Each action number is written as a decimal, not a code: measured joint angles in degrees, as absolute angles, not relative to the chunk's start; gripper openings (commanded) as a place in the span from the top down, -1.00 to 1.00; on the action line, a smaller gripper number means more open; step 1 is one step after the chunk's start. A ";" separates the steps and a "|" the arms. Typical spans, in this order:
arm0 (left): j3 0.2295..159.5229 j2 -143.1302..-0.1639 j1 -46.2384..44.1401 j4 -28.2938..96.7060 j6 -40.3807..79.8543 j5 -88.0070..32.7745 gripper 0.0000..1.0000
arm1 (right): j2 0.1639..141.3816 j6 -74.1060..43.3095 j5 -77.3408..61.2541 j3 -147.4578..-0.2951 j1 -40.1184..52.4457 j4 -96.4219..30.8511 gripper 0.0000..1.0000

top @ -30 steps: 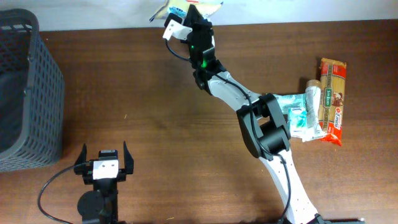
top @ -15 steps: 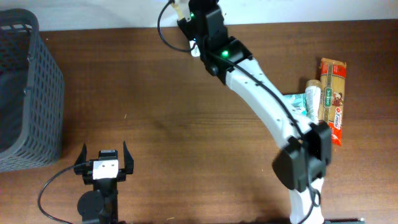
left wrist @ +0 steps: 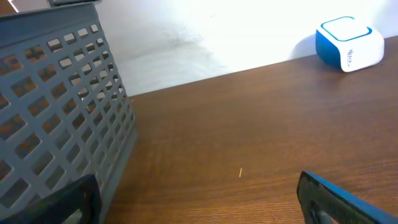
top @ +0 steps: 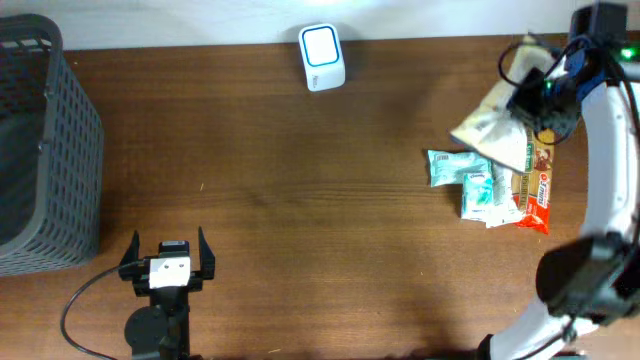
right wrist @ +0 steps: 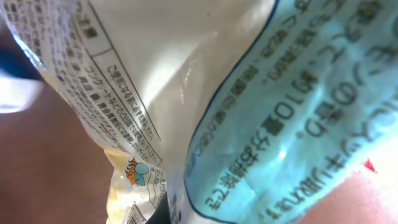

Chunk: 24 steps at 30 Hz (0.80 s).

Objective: Scan the item barcode
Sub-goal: 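Carry the snack bag right and drop it onto the item pile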

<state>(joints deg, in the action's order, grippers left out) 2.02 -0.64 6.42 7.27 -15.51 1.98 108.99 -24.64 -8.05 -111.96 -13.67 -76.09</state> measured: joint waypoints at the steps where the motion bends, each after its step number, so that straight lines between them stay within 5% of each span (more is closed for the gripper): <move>1: 2.02 -0.64 6.42 7.27 -15.51 1.98 -0.98 | 112.79 -24.99 -8.05 -109.78 -15.22 -76.16 0.76; 2: 2.02 -0.64 6.42 7.27 -15.51 1.98 -0.99 | 116.25 -25.21 -8.03 -108.09 -16.45 -76.14 0.51; 3: 2.02 -0.64 6.42 7.27 -15.51 1.98 -0.99 | 117.58 -25.12 -8.05 -107.37 -16.91 -76.20 -0.05; 4: 2.02 -0.64 6.42 7.27 -15.49 1.98 -0.98 | 118.74 -24.93 -8.03 -106.91 -17.23 -76.29 -0.39; 5: 2.02 -0.64 6.42 7.27 -15.51 1.98 -0.98 | 118.89 -24.67 -7.73 -106.91 -17.43 -76.29 -0.48; 13: 2.02 -0.64 6.42 7.25 -15.51 1.98 -0.99 | 113.89 -19.05 -10.07 -118.15 -16.14 -90.65 -0.65; 15: 2.02 -0.64 6.42 7.25 -15.51 1.98 -0.99 | 102.30 -17.54 -11.75 -124.88 -10.35 -91.11 -0.98; 20: 2.02 -0.62 6.42 7.25 -15.51 2.00 -0.98 | 78.02 -16.51 -13.41 -128.46 7.84 -91.55 -0.98; 24: 2.02 -0.64 6.42 7.27 -15.49 1.98 -0.98 | 72.75 -16.51 -12.97 -128.40 8.91 -94.63 -0.97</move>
